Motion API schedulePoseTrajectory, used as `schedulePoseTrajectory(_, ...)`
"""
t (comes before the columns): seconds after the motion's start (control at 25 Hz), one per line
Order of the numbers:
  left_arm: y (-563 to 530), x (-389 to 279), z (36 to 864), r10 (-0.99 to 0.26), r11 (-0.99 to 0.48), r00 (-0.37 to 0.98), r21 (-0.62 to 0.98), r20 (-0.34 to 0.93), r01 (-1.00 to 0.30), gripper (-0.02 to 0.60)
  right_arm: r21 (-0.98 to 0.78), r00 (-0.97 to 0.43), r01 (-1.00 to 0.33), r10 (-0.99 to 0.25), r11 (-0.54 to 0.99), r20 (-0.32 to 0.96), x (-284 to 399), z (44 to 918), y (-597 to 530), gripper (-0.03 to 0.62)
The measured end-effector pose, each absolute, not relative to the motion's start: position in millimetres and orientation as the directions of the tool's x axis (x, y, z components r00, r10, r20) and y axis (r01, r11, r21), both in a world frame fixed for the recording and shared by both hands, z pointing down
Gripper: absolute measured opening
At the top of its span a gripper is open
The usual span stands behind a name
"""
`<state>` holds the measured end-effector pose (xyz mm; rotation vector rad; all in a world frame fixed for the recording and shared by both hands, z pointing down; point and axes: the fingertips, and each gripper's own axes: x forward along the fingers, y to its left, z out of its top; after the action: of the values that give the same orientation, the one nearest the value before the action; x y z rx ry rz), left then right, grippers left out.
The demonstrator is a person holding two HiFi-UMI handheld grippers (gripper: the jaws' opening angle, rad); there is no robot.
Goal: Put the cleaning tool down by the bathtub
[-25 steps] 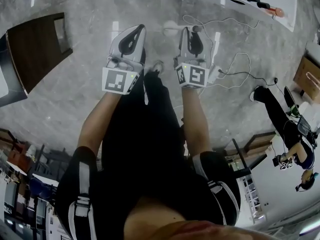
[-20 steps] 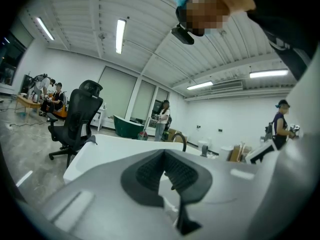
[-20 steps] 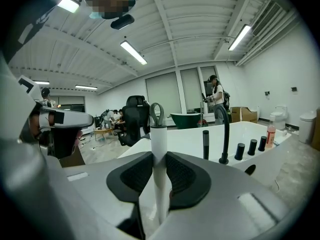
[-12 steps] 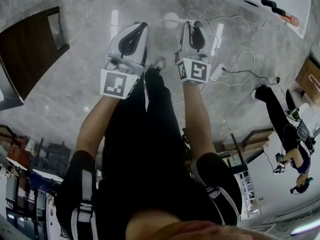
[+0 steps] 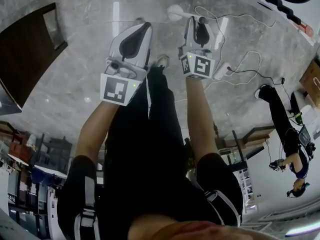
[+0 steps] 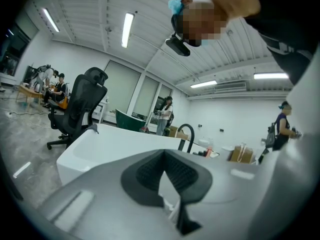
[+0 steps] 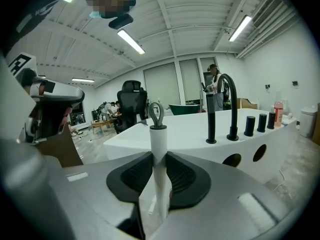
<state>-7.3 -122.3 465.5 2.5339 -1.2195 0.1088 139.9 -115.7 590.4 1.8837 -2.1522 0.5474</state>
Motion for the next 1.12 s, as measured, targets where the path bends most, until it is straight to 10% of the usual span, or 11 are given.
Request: schedulePoseTrajectory(1.12, -156, -33, 550, -0.764, -0.539, 0.598, 0.272, 0.243, -0.798, 0.008, -0.128, -0.152, -0.987, -0.844, 0.099, 0.515, 122, 757, -148, 0.089)
